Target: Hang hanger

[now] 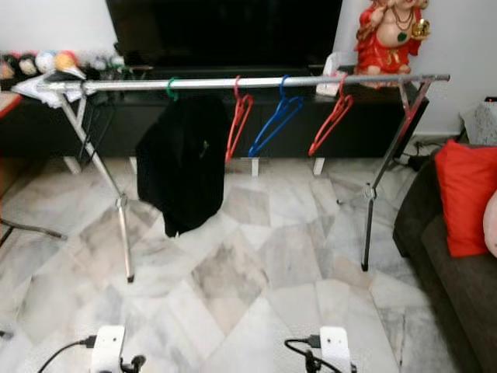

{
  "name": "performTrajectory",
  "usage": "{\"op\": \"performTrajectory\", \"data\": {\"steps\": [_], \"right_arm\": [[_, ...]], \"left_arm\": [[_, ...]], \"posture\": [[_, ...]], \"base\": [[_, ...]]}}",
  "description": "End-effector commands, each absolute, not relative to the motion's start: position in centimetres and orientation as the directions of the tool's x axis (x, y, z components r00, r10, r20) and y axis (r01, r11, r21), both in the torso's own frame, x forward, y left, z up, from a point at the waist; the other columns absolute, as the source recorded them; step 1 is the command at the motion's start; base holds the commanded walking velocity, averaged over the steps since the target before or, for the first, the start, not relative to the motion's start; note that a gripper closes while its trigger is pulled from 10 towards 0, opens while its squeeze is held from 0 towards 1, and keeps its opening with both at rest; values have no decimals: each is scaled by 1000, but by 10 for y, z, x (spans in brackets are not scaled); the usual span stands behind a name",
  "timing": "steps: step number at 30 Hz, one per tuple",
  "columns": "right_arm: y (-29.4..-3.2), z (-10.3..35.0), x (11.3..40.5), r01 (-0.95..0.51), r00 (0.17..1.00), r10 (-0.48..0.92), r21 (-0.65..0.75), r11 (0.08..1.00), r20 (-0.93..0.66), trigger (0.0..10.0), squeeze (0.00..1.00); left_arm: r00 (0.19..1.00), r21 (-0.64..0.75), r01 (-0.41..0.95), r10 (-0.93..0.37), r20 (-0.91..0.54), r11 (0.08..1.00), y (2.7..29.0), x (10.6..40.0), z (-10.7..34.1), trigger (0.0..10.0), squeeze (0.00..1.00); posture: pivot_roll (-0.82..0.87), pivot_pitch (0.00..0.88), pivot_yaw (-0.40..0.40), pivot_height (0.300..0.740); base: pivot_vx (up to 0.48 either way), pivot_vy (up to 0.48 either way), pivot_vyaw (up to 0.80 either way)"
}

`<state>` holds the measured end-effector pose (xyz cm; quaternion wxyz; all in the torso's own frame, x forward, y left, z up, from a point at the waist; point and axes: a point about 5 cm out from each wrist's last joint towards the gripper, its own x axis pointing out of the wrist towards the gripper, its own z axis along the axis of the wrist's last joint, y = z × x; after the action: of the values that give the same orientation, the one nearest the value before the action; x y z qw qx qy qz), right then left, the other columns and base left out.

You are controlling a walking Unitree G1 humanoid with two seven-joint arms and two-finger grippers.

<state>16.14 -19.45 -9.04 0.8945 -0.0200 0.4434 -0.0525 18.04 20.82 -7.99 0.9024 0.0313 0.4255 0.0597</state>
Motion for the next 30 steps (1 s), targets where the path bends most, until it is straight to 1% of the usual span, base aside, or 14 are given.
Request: {"op": "performTrajectory", "data": {"steps": [1, 8, 14, 23, 30], "right_arm": [[-190, -90, 163, 68, 605, -101, -75, 995, -790, 10000, 0], [-190, -89, 165, 75, 612, -103, -72, 995, -784, 10000, 0], [-190, -90, 164, 85, 601, -108, -71, 994, -792, 10000, 0], [-189, -91, 163, 80, 592, -103, -69, 994, -799, 10000, 0], [-189, -91, 163, 77, 590, -104, -72, 994, -801, 10000, 0]], "left_arm": [[604, 114, -81, 140, -785, 990, 210, 173, -84, 10000, 0], [603, 114, -80, 139, -785, 990, 210, 173, -84, 10000, 0], [606, 113, -79, 138, -783, 990, 210, 173, -83, 10000, 0], [602, 116, -76, 138, -786, 990, 211, 173, -83, 10000, 0], [594, 126, -29, 119, -795, 992, 209, 171, -85, 10000, 0]], "posture": [[-48, 0, -14, 740], [-49, 0, -12, 740], [-51, 0, -9, 740], [-50, 0, -8, 740], [-49, 0, -5, 740]], "base": [[0, 0, 0], [0, 0, 0], [0, 0, 0], [0, 0, -740], [0, 0, -738]]}}
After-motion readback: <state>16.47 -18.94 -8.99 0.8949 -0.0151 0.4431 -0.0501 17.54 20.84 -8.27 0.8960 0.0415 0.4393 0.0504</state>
